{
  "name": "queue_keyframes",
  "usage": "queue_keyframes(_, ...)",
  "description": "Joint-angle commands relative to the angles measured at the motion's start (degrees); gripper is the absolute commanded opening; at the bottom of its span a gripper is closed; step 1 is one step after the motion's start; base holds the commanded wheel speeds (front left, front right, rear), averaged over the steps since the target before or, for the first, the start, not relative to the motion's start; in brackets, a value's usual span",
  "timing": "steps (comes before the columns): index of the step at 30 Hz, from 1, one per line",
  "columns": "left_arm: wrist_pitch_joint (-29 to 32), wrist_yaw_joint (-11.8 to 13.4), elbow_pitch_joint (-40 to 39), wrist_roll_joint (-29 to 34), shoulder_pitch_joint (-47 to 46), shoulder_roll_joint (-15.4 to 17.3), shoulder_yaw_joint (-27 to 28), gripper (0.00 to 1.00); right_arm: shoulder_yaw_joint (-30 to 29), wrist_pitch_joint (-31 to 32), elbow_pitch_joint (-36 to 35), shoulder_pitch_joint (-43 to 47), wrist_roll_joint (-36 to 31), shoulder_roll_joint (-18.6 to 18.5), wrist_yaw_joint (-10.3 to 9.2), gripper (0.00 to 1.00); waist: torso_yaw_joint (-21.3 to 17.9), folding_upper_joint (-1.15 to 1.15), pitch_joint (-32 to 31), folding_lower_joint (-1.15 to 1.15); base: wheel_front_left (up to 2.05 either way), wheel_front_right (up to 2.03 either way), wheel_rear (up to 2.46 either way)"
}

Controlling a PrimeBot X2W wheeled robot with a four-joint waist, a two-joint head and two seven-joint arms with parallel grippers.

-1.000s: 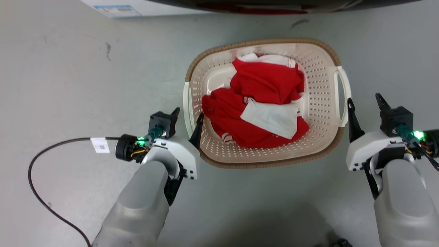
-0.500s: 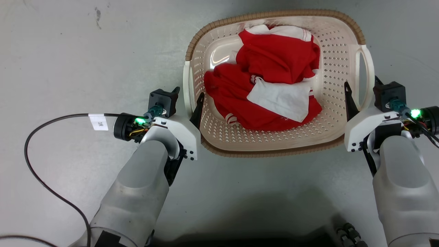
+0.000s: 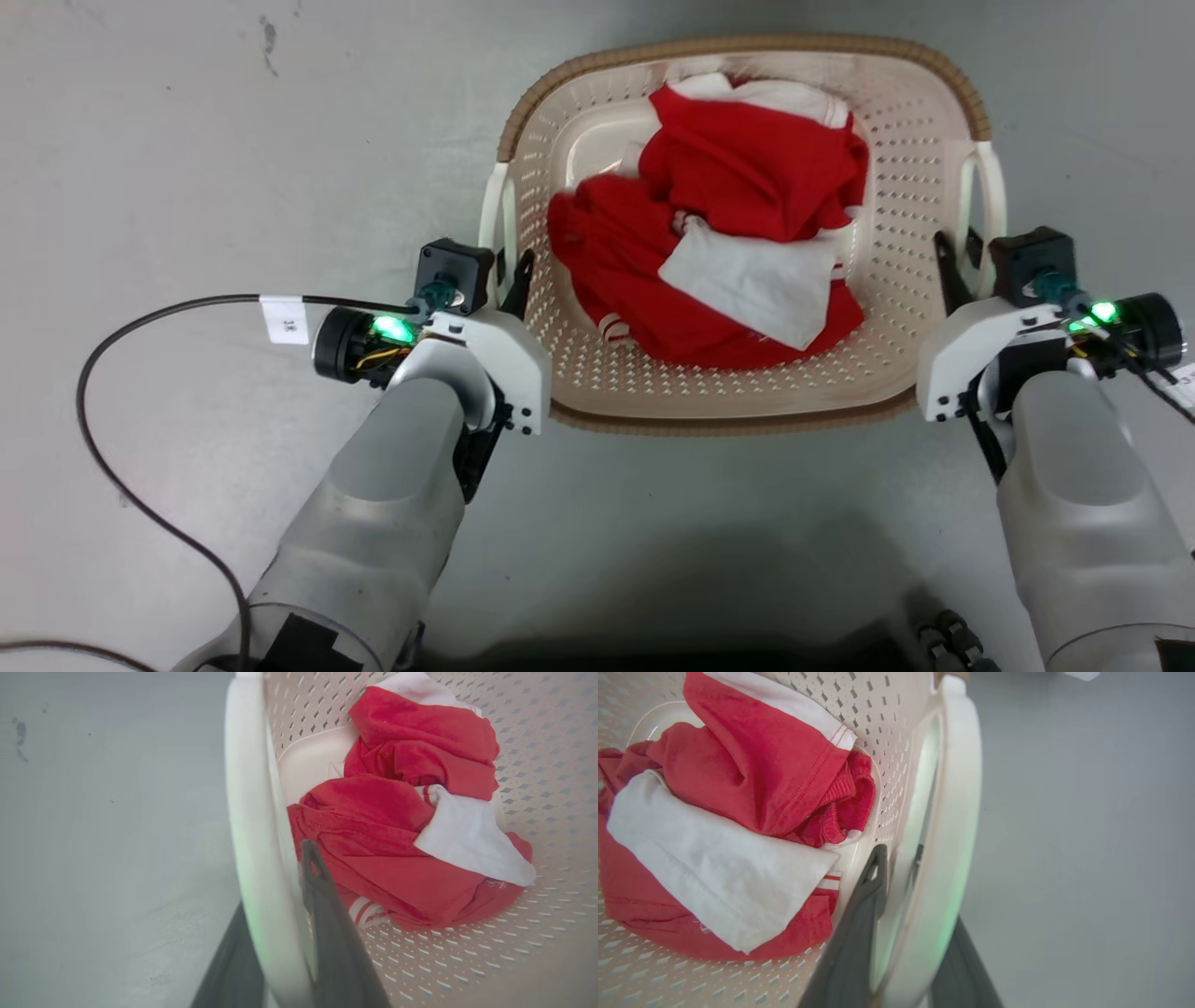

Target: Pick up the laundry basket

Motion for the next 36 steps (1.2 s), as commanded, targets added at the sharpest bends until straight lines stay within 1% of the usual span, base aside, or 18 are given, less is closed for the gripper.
queue_keyframes(1,-0.4,-0.5,0.1,0.0,0.6,0.5,-0.7,0.00,0.2,0.0,0.4,0.2,0.3,-0.8,-0.13,0.00,0.2,0.00,-1.8,0.00,0.00,0.00,0.00)
queue_keyframes(2,-0.4,-0.5,0.1,0.0,0.6,0.5,-0.7,0.00,0.2,0.0,0.4,0.2,0.3,-0.8,-0.13,0.00,0.2,0.00,-1.8,0.00,0.00,0.00,0.00)
queue_keyframes(5,-0.4,-0.2,0.8,-0.6,1.9,0.4,-1.2,0.00,0.8,0.0,2.0,1.5,1.1,-0.8,-0.12,0.00,0.3,0.00,-4.9,0.00,0.00,0.00,0.00)
queue_keyframes(15,-0.4,-0.5,4.8,-4.2,7.9,0.7,-2.2,0.00,3.9,0.0,7.7,7.4,5.2,-0.9,-0.12,0.00,0.2,0.00,-19.0,0.00,0.00,0.00,0.00)
queue_keyframes(21,-0.3,-0.8,7.6,-7.0,12.0,0.7,-4.0,0.00,6.6,0.0,11.6,10.0,7.2,-0.9,-0.12,0.00,0.2,0.00,-27.3,0.00,0.00,0.00,0.00)
queue_keyframes(28,2.3,-1.4,9.4,-10.7,16.4,0.7,-6.4,0.00,10.3,0.6,16.1,13.3,9.1,-0.9,-0.12,0.00,0.6,0.00,-37.5,0.00,0.00,0.00,0.00)
queue_keyframes(36,6.8,-1.8,10.5,-13.8,19.7,0.6,-8.5,0.00,17.3,5.8,17.6,17.4,13.5,-0.8,-0.10,0.00,1.1,0.00,-46.8,0.00,0.00,0.00,0.00)
